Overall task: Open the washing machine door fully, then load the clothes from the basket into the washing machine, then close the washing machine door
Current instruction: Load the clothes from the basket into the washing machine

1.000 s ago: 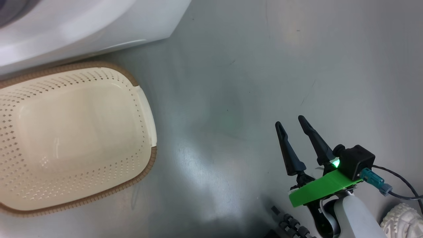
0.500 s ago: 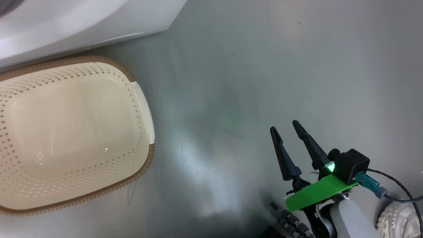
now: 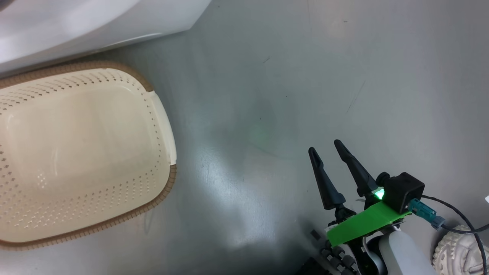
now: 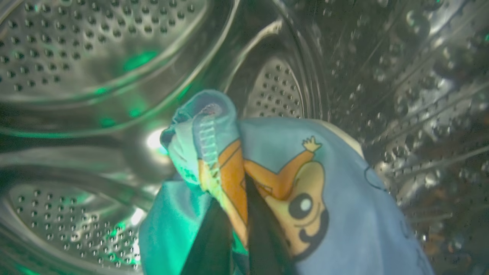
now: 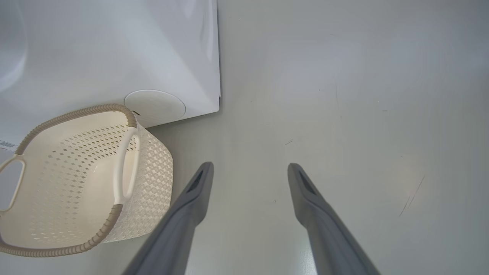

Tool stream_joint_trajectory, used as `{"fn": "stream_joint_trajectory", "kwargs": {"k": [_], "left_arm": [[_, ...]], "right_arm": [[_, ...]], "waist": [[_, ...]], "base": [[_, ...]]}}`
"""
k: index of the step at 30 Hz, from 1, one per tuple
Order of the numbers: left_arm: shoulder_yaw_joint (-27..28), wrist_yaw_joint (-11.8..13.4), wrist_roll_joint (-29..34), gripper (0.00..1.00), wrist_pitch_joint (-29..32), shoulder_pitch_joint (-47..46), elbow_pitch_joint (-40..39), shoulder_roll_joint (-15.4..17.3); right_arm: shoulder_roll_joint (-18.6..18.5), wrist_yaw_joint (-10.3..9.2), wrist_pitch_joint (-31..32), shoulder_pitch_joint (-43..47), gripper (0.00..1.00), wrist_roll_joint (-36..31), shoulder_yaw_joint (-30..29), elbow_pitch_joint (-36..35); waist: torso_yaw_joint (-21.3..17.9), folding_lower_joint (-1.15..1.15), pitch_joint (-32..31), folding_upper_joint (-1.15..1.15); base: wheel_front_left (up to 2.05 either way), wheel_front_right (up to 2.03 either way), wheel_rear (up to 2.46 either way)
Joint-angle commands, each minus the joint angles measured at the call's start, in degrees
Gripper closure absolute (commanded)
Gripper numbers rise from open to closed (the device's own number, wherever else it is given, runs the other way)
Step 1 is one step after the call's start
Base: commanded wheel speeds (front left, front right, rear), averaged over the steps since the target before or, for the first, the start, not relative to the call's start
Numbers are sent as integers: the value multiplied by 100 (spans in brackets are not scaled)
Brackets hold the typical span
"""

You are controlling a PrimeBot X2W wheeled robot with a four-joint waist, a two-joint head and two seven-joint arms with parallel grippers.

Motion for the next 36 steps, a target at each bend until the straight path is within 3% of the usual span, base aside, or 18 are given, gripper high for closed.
{"fn": "stream_joint_trajectory", "kwargs": {"k": [1,9,10,11,22,28,36], "left_arm": [[130,-11,57,100,-26,148,-97,252],[103,-206,-58,100,-26,276,906,24],[46,-218,-29,58,-26,236,1055,13],[14,-224,-31,0,-12,198,1239,-11],[-226,-265,-62,0,0,-186,2250,-264],[-105,-267,-253,0,-22,-24,2331,-428],[131,-243,-399,0,-26,503,1844,-630]], "right_arm": [[-15,52,-69,160,0,63,124,-80],[-15,52,-69,138,0,72,120,-20],[-15,52,-69,137,0,75,116,-12],[-15,52,-69,137,0,78,114,-3],[-15,52,-69,120,0,-92,-14,-5],[-15,52,-69,84,0,-149,-91,18],[-15,52,-69,29,0,-224,-291,84]], "waist": [[5,0,0,0],[39,0,-71,0],[46,0,-83,0],[50,0,-97,0],[131,0,-212,0],[246,0,-291,0],[473,0,-463,0]], "base": [[0,0,0],[0,0,0],[0,0,0],[0,0,0],[0,0,0],[0,0,0],[0,0,0]]}}
